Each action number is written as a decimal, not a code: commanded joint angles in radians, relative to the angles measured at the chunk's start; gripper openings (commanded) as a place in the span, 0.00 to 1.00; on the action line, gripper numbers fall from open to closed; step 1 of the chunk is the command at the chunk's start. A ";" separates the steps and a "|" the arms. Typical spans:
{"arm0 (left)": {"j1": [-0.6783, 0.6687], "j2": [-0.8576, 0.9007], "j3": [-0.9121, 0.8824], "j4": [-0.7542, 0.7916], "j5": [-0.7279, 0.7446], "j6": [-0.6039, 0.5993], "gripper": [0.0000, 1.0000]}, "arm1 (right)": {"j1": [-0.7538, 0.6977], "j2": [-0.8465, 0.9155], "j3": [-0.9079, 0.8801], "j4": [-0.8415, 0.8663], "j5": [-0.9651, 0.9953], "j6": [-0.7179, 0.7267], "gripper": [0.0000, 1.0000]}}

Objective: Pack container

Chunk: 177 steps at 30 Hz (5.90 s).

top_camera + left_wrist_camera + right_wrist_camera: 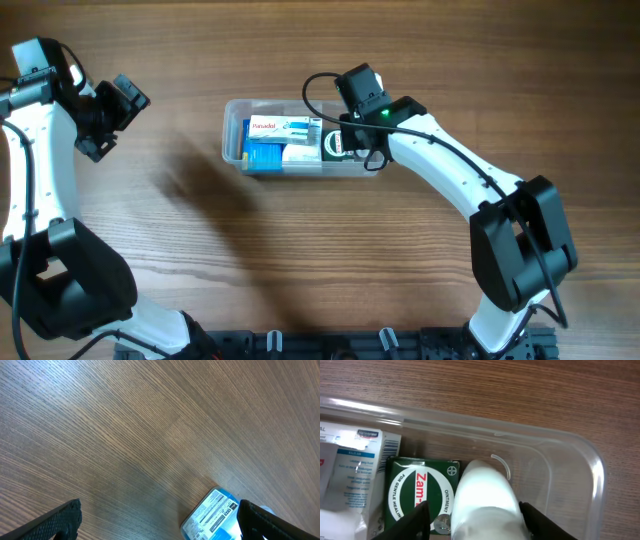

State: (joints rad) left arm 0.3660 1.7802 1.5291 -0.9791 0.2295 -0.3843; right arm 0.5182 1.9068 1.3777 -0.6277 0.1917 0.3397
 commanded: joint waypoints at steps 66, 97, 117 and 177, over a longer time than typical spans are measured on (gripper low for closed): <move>0.003 -0.015 0.016 0.003 -0.006 -0.013 1.00 | -0.031 -1.896 -0.114 -0.723 0.124 0.119 1.00; 0.003 -0.015 0.016 0.003 -0.006 -0.013 1.00 | -0.031 -1.897 -1.199 0.530 -0.384 0.134 1.00; 0.003 -0.015 0.016 0.003 -0.006 -0.013 1.00 | -0.032 -1.873 -1.372 0.644 -0.397 0.077 1.00; 0.003 -0.015 0.016 0.003 -0.006 -0.013 1.00 | -0.409 -1.903 -1.372 0.629 -0.248 -0.654 1.00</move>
State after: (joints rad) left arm 0.3660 1.7802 1.5295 -0.9791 0.2291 -0.3843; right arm 0.1139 0.0200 0.0063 0.0006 -0.0696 -0.2943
